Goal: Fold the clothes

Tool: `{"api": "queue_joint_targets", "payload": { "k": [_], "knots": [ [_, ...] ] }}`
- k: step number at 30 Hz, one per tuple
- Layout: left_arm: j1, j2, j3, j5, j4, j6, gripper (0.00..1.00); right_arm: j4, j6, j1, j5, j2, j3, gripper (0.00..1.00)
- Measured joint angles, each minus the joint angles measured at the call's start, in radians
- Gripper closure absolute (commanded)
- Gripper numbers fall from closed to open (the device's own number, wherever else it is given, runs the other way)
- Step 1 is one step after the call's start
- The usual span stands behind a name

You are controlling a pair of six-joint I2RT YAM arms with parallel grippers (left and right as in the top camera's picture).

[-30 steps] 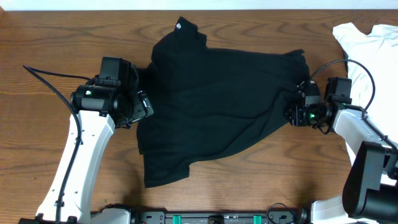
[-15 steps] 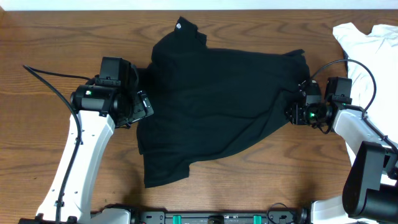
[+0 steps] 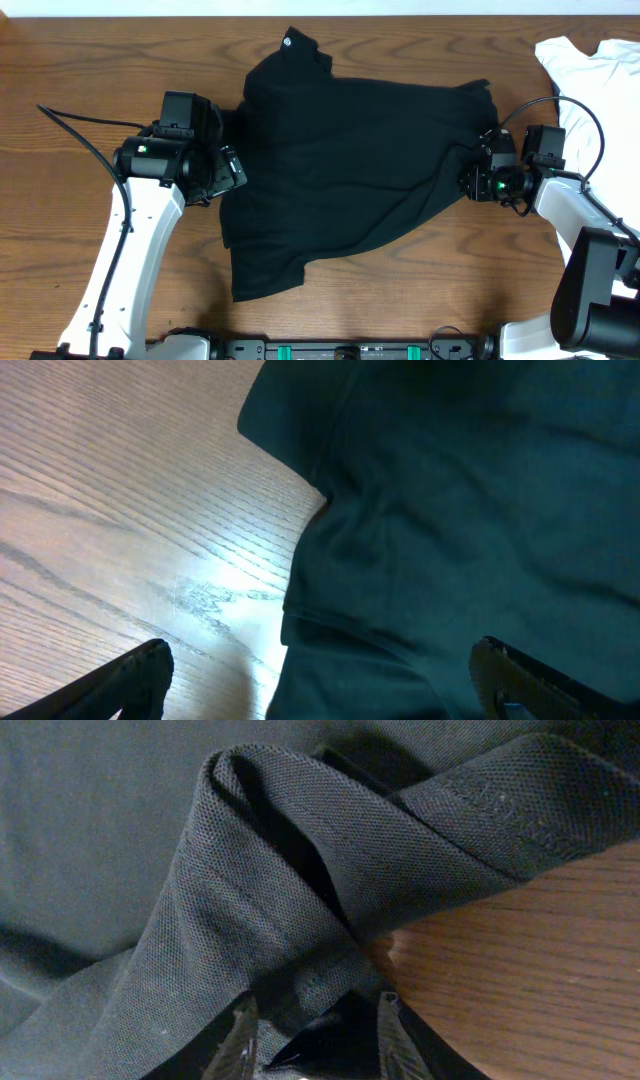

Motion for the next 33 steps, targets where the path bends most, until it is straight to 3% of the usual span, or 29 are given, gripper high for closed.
{"api": "queue_joint_targets", "payload": {
  "k": [19,29,33],
  "knots": [
    [0.0,0.0,0.0,0.0,-0.001,0.0,0.03,0.046,0.042,0.0,0.0,0.012,-0.016,0.63],
    [0.0,0.0,0.0,0.0,-0.002,0.0,0.04,0.056,0.08,0.0,-0.003,0.027,-0.019,0.97],
    [0.0,0.0,0.0,0.0,-0.002,0.0,0.04,0.048,0.106,0.0,-0.004,0.027,-0.019,0.99]
  ]
}}
